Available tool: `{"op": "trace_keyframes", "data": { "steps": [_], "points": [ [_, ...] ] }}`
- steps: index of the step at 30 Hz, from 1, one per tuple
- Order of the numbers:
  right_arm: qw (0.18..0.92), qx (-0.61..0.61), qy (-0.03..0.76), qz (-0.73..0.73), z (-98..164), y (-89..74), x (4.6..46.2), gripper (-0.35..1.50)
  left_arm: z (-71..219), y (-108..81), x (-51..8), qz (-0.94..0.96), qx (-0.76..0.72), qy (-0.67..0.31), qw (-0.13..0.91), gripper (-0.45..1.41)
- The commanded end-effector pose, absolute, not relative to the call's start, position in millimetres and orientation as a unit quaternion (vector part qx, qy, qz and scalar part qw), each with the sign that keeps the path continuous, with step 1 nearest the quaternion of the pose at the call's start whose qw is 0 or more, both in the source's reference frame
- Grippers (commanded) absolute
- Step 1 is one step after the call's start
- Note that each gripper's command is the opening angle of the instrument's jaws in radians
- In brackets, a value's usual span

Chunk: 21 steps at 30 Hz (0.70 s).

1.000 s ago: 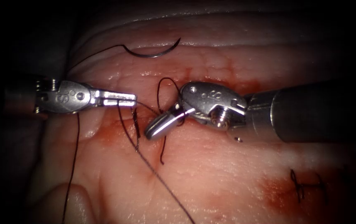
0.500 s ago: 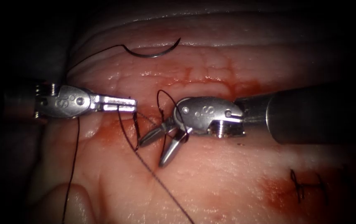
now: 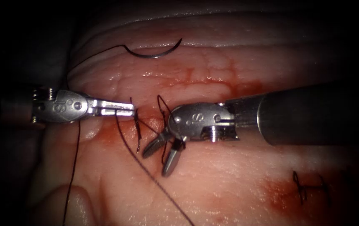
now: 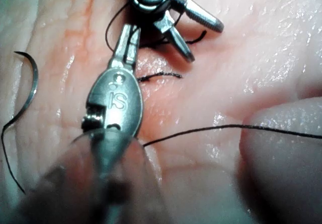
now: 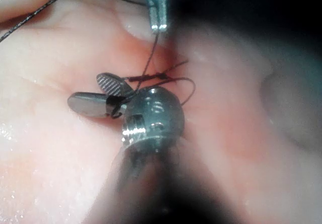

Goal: Wound Closure
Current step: With the right tool, grab the short suture end.

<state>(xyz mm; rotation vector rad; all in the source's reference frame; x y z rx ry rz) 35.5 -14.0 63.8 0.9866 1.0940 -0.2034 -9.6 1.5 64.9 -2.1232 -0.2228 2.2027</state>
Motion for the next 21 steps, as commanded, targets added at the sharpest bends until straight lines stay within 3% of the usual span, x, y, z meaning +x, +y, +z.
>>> {"op": "trace_keyframes", "data": {
  "steps": [1,15,16,17,18,19,21],
  "points": [
    [0.737,0.456,0.489,-0.100,64.6,-14.7,36.2,0.74,65.5,1.4,-10.2,0.717,-0.692,-0.072,0.036,-0.45],
    [0.747,0.456,0.470,-0.114,65.8,-14.5,35.0,0.61,65.6,0.7,-10.2,0.718,-0.691,-0.075,0.039,-0.45],
    [0.748,0.456,0.470,-0.114,65.8,-14.4,35.0,0.51,65.6,0.7,-10.3,0.718,-0.691,-0.075,0.038,-0.45],
    [0.748,0.455,0.470,-0.113,65.8,-14.4,35.2,0.16,65.6,0.5,-10.3,0.718,-0.691,-0.076,0.040,-0.45],
    [0.748,0.455,0.470,-0.113,65.8,-14.4,35.2,-0.03,65.6,0.4,-10.3,0.718,-0.691,-0.076,0.040,-0.45],
    [0.748,0.455,0.470,-0.112,65.9,-14.3,35.4,-0.35,65.6,0.2,-10.3,0.718,-0.691,-0.075,0.039,-0.45],
    [0.748,0.455,0.470,-0.112,65.9,-14.2,35.5,-0.35,65.5,-0.1,-10.4,0.718,-0.690,-0.075,0.039,-0.45]
  ]
}}
